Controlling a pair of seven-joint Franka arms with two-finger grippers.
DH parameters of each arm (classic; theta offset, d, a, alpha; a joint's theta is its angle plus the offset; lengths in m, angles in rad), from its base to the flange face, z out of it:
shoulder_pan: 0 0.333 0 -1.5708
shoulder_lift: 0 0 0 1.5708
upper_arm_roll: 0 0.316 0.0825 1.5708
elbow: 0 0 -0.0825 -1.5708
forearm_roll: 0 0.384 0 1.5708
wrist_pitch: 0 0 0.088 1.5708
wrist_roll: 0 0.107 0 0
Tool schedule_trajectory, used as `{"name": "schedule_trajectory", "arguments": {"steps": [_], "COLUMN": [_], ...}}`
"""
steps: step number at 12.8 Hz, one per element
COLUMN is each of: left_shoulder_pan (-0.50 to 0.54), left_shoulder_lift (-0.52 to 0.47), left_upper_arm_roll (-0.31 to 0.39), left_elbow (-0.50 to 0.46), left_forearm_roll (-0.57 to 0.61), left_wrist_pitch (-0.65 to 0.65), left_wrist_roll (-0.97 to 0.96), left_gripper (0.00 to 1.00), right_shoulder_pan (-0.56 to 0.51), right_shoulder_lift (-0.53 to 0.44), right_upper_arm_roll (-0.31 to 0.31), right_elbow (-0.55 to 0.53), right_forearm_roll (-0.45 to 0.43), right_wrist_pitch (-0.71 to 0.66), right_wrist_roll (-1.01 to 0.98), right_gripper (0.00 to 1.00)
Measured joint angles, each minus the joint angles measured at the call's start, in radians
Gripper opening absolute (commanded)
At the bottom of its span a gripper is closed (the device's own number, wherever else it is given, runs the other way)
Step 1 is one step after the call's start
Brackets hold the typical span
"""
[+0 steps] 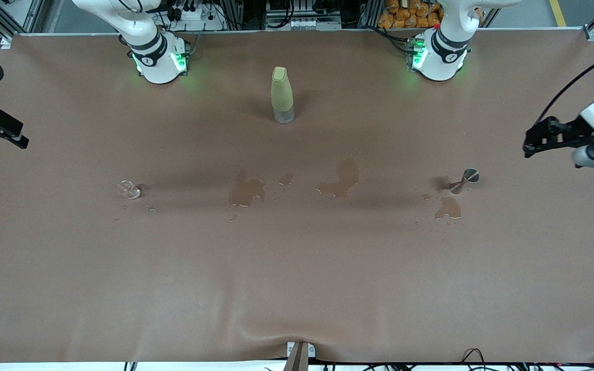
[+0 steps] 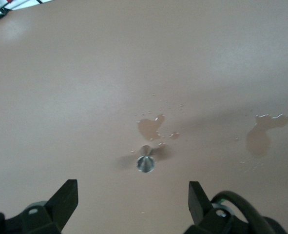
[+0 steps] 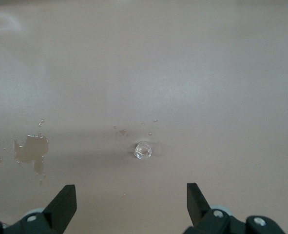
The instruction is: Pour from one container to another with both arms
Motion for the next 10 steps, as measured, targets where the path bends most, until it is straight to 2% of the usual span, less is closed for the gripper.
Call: {"name": "schedule_trajectory", "arguments": {"steps": [2, 4, 10], "left_shoulder_pan": [0.025, 0.074, 0.154], "left_shoulder_lift": [0.000, 0.000, 0.004], "left_upper_arm_roll": [0.003, 0.005, 0.010], "left_elbow": [0.001, 0.001, 0.001], "left_forearm_roll": [-0.029, -0.116, -0.156], "left_wrist_pitch": [0.000, 0.000, -0.001], "left_wrist_roll": [0.038, 0.040, 0.261], "left_gripper": [1.00, 1.00, 1.00], "right_shoulder_pan": [0.000, -0.001, -0.014], "right_shoulder_lift": [-0.005, -0.020, -0.034], "right_upper_arm_roll": [-0.001, -0.003, -0.011], "right_elbow": [0.001, 0.001, 0.001], "right_forearm_roll": [0.000, 0.000, 0.000], "right_wrist_pitch": [-0.033, -0.059, -0.081], "right_wrist_roll": [0.000, 0.000, -0.023], "right_gripper": [1.00, 1.00, 1.00]}}
